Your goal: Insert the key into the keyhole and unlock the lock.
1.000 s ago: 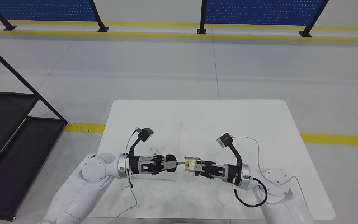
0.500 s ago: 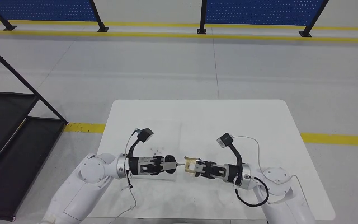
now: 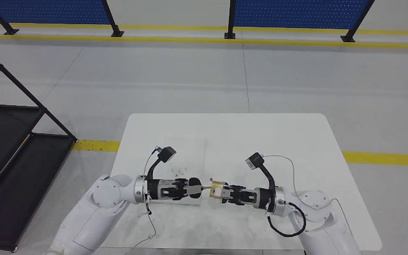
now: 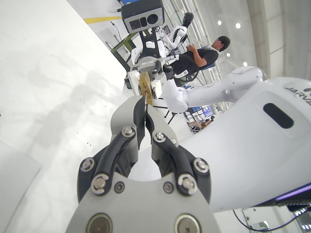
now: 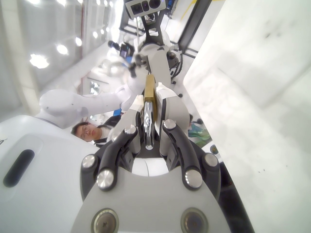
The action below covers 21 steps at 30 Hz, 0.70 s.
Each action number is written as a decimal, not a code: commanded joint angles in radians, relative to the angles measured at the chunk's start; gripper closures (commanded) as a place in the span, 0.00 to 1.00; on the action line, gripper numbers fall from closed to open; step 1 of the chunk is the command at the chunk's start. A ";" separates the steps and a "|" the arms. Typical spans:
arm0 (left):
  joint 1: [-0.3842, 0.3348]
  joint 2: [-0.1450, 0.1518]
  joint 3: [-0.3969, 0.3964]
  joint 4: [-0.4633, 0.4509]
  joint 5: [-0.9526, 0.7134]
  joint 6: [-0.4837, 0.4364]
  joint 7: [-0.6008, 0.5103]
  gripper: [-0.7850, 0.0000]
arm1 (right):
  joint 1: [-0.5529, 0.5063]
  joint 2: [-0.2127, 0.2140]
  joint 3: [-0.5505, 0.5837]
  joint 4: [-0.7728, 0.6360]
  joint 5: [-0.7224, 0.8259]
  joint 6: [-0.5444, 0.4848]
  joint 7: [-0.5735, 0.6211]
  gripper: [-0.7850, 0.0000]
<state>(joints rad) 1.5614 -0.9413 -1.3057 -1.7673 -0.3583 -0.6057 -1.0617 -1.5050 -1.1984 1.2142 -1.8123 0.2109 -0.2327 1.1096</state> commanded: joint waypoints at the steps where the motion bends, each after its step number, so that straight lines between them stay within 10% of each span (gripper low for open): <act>1: -0.001 0.000 0.002 0.001 -0.001 0.000 -0.002 1.00 | 0.001 0.002 -0.002 0.001 0.001 0.000 0.000 1.00; 21: -0.005 0.009 0.002 0.001 -0.037 0.009 -0.051 1.00 | 0.045 0.028 -0.015 -0.002 -0.003 0.018 0.080 1.00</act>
<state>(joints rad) 1.5564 -0.9326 -1.3037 -1.7660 -0.3937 -0.5976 -1.1103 -1.4635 -1.1717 1.1996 -1.8135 0.2083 -0.2161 1.1812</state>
